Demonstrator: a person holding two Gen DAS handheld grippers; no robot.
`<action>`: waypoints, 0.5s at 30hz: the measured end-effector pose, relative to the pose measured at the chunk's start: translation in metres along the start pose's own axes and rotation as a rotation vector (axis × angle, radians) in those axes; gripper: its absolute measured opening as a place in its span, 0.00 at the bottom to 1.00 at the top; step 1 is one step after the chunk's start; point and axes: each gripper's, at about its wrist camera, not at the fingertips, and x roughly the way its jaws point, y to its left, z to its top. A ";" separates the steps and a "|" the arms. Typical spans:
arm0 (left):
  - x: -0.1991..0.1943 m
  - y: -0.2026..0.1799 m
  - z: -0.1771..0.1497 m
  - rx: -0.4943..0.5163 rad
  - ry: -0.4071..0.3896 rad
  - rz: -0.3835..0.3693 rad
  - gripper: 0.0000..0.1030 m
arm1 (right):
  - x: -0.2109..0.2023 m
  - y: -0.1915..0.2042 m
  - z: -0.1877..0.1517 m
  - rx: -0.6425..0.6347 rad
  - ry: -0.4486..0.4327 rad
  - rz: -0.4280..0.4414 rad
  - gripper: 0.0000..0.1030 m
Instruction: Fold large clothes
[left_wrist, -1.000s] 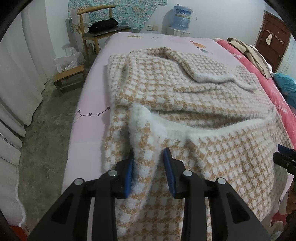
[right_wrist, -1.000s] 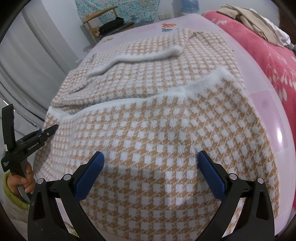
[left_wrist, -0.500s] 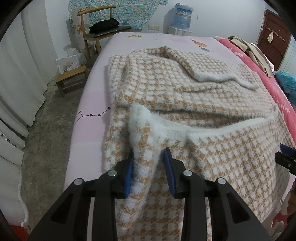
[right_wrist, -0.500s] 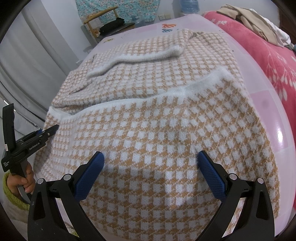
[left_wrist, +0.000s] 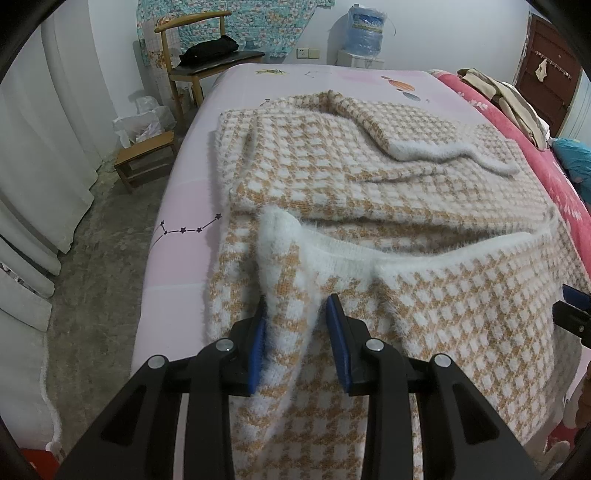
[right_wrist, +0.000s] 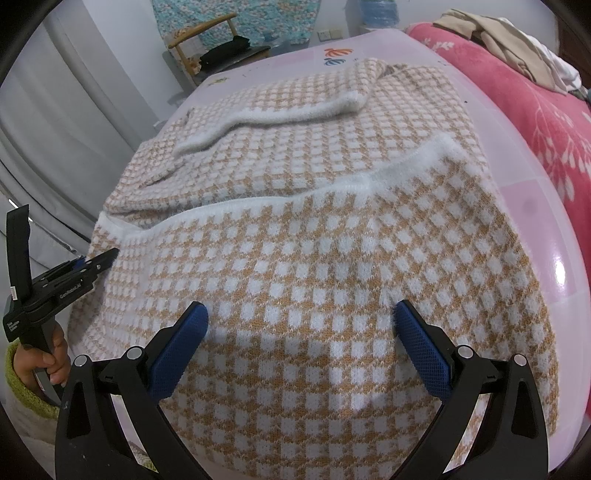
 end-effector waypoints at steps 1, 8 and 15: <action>0.000 0.000 0.000 0.001 0.001 0.002 0.29 | 0.000 0.000 0.000 0.001 0.000 0.000 0.93; 0.000 -0.001 0.000 0.002 0.002 0.005 0.30 | -0.005 -0.001 0.002 0.000 -0.003 0.016 0.93; 0.000 0.000 -0.001 0.003 0.004 0.013 0.30 | -0.039 -0.022 0.010 0.017 -0.105 -0.003 0.90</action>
